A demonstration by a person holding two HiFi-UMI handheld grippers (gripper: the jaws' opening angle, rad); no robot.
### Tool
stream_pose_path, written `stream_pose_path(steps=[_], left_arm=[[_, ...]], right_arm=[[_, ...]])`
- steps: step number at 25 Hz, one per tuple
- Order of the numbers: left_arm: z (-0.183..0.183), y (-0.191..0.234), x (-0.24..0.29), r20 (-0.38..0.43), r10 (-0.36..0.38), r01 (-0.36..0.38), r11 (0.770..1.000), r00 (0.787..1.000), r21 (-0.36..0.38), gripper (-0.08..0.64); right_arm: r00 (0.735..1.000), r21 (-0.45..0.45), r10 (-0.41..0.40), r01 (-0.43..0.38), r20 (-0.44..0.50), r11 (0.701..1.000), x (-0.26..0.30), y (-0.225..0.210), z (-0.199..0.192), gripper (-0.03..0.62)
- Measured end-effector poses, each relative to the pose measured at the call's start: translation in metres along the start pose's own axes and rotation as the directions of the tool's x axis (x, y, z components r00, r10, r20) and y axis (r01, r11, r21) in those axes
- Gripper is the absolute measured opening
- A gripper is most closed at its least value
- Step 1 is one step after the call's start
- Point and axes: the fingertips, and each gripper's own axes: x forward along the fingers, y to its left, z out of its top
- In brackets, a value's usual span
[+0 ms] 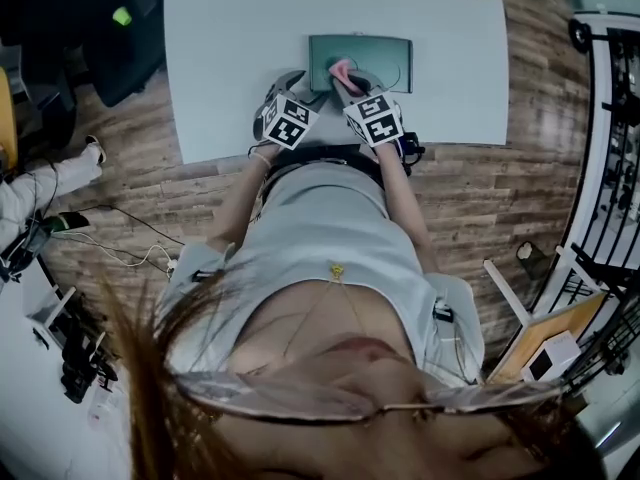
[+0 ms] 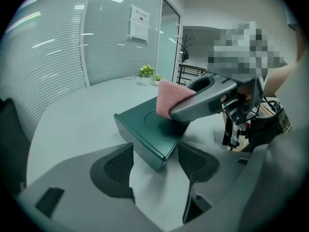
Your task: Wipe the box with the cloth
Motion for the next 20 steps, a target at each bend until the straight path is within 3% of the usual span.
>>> stream_pose_path(steps=[5,8,16,20], left_arm=[[0.016,0.008,-0.017,0.084,0.031,-0.025,0.997,0.996,-0.076,0.301],[0.034,0.007,-0.027,0.143,0.037,-0.020,0.992,0.989,-0.122,0.249],[0.077,-0.001,-0.040,0.271,0.035,-0.002,0.992,0.962,-0.122,0.098],[0.099,-0.008,-0.051,0.330,0.023,0.017,0.993,0.944,-0.117,0.066]], right_arm=[[0.998,-0.005,-0.046,0.046,0.044,0.999,-0.014,-0.021,0.006,0.041],[0.995,-0.007,-0.067,0.067,0.077,0.998,-0.022,-0.030,0.010,0.041],[0.978,-0.011,-0.093,0.097,0.187,0.995,-0.042,-0.038,0.034,0.041],[0.962,-0.027,-0.092,0.102,0.257,0.994,-0.058,-0.037,0.057,0.041]])
